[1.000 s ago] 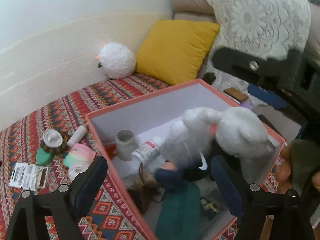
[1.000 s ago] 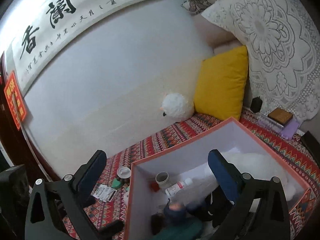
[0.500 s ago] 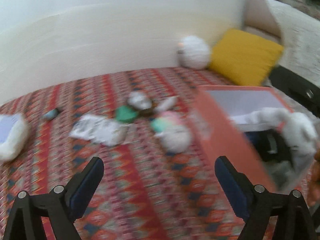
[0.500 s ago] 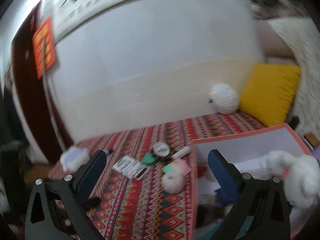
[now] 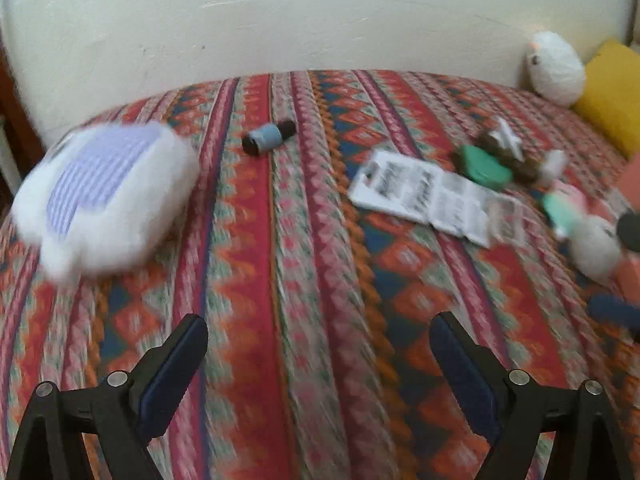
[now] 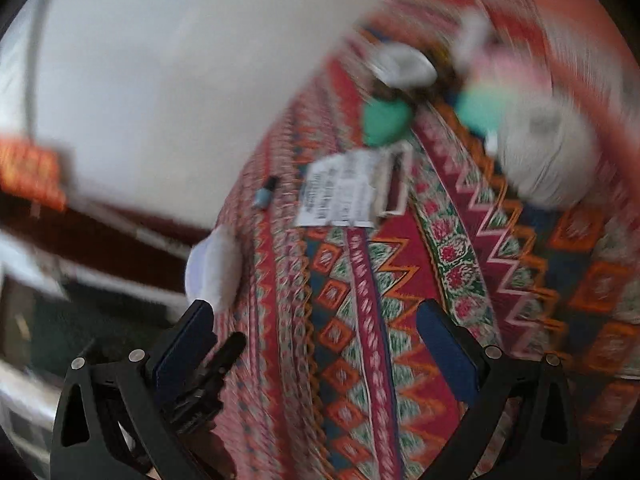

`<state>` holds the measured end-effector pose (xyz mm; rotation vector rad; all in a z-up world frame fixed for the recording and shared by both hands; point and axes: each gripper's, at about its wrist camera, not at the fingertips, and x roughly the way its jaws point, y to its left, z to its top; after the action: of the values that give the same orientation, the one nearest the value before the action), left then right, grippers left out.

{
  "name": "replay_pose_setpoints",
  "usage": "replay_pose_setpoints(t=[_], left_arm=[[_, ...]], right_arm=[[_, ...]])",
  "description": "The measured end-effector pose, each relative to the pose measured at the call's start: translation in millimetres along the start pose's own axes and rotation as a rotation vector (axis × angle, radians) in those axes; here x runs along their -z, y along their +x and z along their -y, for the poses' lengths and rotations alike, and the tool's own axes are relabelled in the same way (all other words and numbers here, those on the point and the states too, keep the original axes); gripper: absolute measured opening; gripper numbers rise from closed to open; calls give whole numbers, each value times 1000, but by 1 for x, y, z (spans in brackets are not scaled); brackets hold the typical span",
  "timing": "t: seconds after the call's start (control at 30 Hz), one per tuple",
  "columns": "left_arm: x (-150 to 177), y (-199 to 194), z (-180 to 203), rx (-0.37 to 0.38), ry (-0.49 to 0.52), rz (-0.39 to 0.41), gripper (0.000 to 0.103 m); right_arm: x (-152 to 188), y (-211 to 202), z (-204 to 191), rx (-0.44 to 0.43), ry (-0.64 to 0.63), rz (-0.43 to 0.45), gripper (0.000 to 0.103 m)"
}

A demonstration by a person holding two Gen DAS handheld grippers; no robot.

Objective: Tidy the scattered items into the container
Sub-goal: 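Grasp the white barcode card with the right tool while the left tool grasps the small blue-labelled bottle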

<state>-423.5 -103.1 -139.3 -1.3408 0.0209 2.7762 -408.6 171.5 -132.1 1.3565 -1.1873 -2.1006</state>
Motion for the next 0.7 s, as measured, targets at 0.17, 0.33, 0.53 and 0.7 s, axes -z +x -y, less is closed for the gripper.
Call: replay_pose_setpoints(t=[0.17,0.33,0.53,0.7], left_arm=[[-56,47,-10,-21,44,7,94],[-96,114,-16,-67,126,-36,94],[-107,168,-18,-88,231,-57,94],[-110,181,-23,3,191,-48,90]], right_arm=[[-26,43,33,-54,158,13,103],[-53,70,24,-87,119,27,103],[-67,97,4,-48,32,-24,103],[-75,102,-2,-33,64,30,103]])
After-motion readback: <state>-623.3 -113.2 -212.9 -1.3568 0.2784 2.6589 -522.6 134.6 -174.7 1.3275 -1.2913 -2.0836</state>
